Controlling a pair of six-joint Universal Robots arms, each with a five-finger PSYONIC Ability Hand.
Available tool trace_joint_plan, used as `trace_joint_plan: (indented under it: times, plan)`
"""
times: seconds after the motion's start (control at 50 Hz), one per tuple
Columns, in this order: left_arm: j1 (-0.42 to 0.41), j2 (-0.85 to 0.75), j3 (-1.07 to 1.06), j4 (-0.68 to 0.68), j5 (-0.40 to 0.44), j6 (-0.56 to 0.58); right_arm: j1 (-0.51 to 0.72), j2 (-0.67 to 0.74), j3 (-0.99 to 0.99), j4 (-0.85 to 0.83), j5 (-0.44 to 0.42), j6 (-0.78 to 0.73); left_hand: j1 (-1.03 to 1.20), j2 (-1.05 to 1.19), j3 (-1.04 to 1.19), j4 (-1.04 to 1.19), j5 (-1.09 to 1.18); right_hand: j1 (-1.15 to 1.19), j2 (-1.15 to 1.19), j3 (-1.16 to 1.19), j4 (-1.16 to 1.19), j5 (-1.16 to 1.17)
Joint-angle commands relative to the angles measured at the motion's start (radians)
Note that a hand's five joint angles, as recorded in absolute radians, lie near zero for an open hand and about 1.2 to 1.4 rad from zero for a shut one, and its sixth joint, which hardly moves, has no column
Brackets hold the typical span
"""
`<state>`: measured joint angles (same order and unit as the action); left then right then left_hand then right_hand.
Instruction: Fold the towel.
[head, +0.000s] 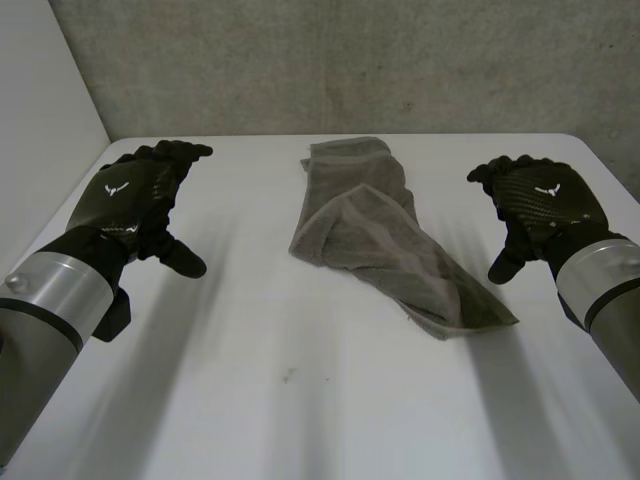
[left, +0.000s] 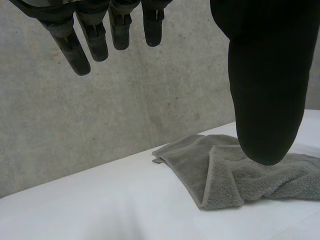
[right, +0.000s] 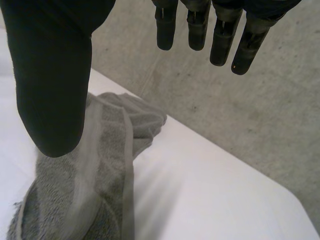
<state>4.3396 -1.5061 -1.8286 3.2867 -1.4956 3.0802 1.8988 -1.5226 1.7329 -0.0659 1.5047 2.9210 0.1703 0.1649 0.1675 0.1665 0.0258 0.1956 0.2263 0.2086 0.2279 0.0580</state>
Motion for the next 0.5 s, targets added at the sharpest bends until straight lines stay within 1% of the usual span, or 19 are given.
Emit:
trace_joint_plan:
  times: [0.02, 0.06, 0.08, 0.1, 0.12, 0.16, 0.18, 0.22, 0.24, 0.26, 0.28, 0.32, 0.34, 0.38, 0.4, 0.42, 0.44, 0.48, 0.5]
  plan:
    - [0.0, -0.005, 0.002, 0.01, 0.0, 0.0, 0.002, 0.121, -0.052, 0.031, -0.015, 0.001, 0.008, 0.013, 0.011, 0.012, -0.022, -0.021, -0.052, -0.034, -0.053, -0.058]
    - [0.0, -0.005, 0.005, 0.01, 0.0, 0.0, 0.017, 0.197, -0.128, 0.064, -0.056, 0.01, 0.005, 0.01, 0.008, 0.009, -0.025, -0.021, -0.052, -0.034, -0.053, -0.058]
    - [0.0, -0.005, 0.005, 0.01, 0.0, 0.0, 0.017, 0.197, -0.128, 0.064, -0.057, 0.01, 0.005, 0.01, 0.008, 0.009, -0.025, -0.021, -0.052, -0.034, -0.053, -0.058]
    - [0.002, -0.005, 0.005, 0.011, 0.0, 0.0, 0.037, 0.246, -0.181, 0.08, -0.081, 0.015, 0.005, 0.01, 0.008, 0.009, -0.025, -0.021, -0.052, -0.034, -0.053, -0.058]
    - [0.002, -0.005, 0.005, 0.011, 0.0, 0.0, 0.037, 0.246, -0.182, 0.08, -0.081, 0.015, 0.005, 0.01, 0.008, 0.009, -0.025, -0.021, -0.052, -0.034, -0.053, -0.058]
    - [0.005, -0.005, 0.006, 0.021, 0.0, 0.0, 0.087, 0.359, -0.31, 0.11, -0.118, 0.029, 0.008, 0.013, 0.011, 0.012, -0.022, -0.021, -0.052, -0.034, -0.053, -0.058]
    - [0.005, -0.005, 0.006, 0.021, 0.0, 0.0, 0.088, 0.36, -0.311, 0.11, -0.118, 0.029, 0.008, 0.013, 0.011, 0.012, -0.022, -0.021, -0.052, -0.034, -0.053, -0.058]
    - [0.006, -0.005, 0.005, 0.033, -0.002, 0.002, 0.114, 0.465, -0.433, 0.135, -0.144, 0.049, 0.008, 0.013, 0.011, 0.012, -0.022, -0.021, -0.052, -0.034, -0.053, -0.058]
    - [0.006, -0.005, 0.005, 0.033, -0.002, 0.002, 0.114, 0.466, -0.434, 0.135, -0.144, 0.049, 0.008, 0.013, 0.011, 0.012, -0.022, -0.021, -0.052, -0.034, -0.053, -0.058]
    - [0.008, -0.005, 0.003, 0.039, -0.002, 0.002, 0.12, 0.511, -0.49, 0.133, -0.153, 0.053, 0.008, 0.013, 0.011, 0.012, -0.022, -0.021, -0.052, -0.034, -0.053, -0.058]
    - [0.008, -0.005, 0.003, 0.039, -0.002, 0.002, 0.12, 0.512, -0.49, 0.133, -0.153, 0.053, 0.008, 0.013, 0.011, 0.012, -0.022, -0.021, -0.052, -0.034, -0.053, -0.058]
    - [0.008, -0.008, 0.002, 0.044, -0.002, 0.002, 0.138, 0.605, -0.585, 0.129, -0.165, 0.055, 0.008, 0.013, 0.011, 0.012, -0.022, -0.021, -0.052, -0.034, -0.053, -0.058]
    - [0.008, -0.008, 0.002, 0.044, -0.002, 0.002, 0.138, 0.605, -0.585, 0.129, -0.166, 0.055, 0.008, 0.013, 0.011, 0.012, -0.022, -0.021, -0.052, -0.034, -0.053, -0.058]
    - [0.009, -0.022, 0.002, 0.044, -0.003, 0.002, 0.176, 0.695, -0.701, 0.12, -0.173, 0.056, 0.008, 0.013, 0.011, 0.012, -0.022, 0.039, 0.008, 0.026, 0.006, 0.002]
    - [0.009, -0.022, 0.002, 0.044, -0.003, 0.002, 0.177, 0.696, -0.702, 0.12, -0.173, 0.056, 0.008, 0.013, 0.011, 0.012, -0.022, 0.039, 0.008, 0.026, 0.007, 0.002]
    - [0.009, -0.028, 0.002, 0.044, -0.003, 0.002, 0.192, 0.746, -0.761, 0.117, -0.173, 0.056, 0.008, 0.013, 0.011, 0.012, -0.022, 0.077, 0.046, 0.064, 0.045, 0.04]
    - [0.009, -0.028, 0.002, 0.044, -0.003, 0.002, 0.192, 0.746, -0.762, 0.117, -0.173, 0.056, 0.008, 0.013, 0.011, 0.012, -0.022, 0.077, 0.047, 0.064, 0.045, 0.04]
    - [0.008, -0.032, 0.002, 0.044, -0.003, 0.002, 0.209, 0.844, -0.867, 0.114, -0.173, 0.056, 0.008, 0.013, 0.011, 0.012, -0.022, 0.133, 0.102, 0.12, 0.101, 0.096]
    - [0.008, -0.032, 0.002, 0.044, -0.003, 0.002, 0.209, 0.845, -0.868, 0.113, -0.173, 0.056, 0.008, 0.013, 0.011, 0.012, -0.022, 0.133, 0.102, 0.12, 0.101, 0.096]
